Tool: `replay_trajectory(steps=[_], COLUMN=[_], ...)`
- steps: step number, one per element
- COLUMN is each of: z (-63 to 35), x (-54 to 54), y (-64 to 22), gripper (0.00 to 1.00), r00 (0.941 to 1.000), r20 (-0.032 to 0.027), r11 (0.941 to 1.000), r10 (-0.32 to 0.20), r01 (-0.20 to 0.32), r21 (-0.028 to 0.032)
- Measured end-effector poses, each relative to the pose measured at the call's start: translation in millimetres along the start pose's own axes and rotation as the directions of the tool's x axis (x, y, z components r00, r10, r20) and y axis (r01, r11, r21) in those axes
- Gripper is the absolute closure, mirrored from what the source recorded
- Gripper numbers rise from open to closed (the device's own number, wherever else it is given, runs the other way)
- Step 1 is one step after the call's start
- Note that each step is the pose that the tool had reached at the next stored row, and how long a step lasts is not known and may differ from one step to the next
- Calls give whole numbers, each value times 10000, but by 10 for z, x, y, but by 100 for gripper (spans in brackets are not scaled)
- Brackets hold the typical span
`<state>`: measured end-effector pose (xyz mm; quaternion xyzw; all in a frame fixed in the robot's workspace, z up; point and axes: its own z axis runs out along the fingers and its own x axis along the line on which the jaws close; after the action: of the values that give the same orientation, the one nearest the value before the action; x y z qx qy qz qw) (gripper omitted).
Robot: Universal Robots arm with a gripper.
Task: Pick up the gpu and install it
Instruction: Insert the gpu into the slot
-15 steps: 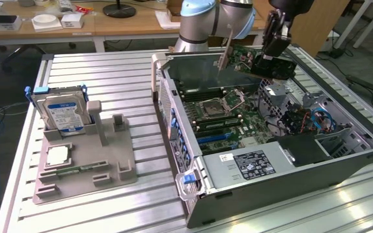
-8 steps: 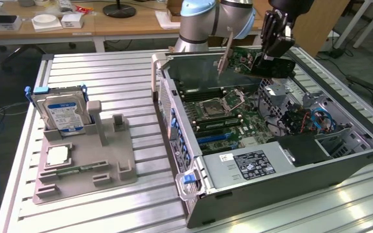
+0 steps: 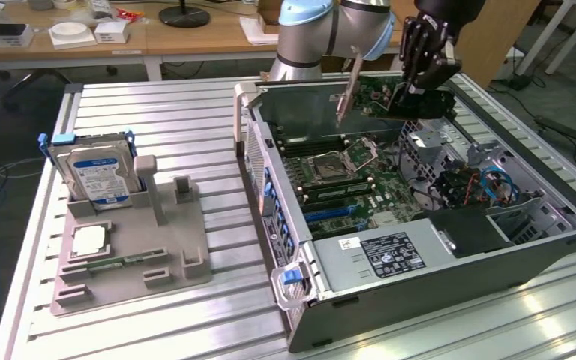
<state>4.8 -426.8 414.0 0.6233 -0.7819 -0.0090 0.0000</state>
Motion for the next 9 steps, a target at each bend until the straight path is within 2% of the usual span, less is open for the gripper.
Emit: replay_trajectory(steps=[4, 7, 9], z=[0, 0, 1], x=[4, 5, 5], y=[1, 2, 2], gripper=[73, 73, 73], r00=[9988, 9957, 9946], r20=[-9, -17, -16], r11=[9988, 9957, 9946], r10=[-489, -928, -1037], r01=[489, 928, 1037], r21=[-5, -11, -12])
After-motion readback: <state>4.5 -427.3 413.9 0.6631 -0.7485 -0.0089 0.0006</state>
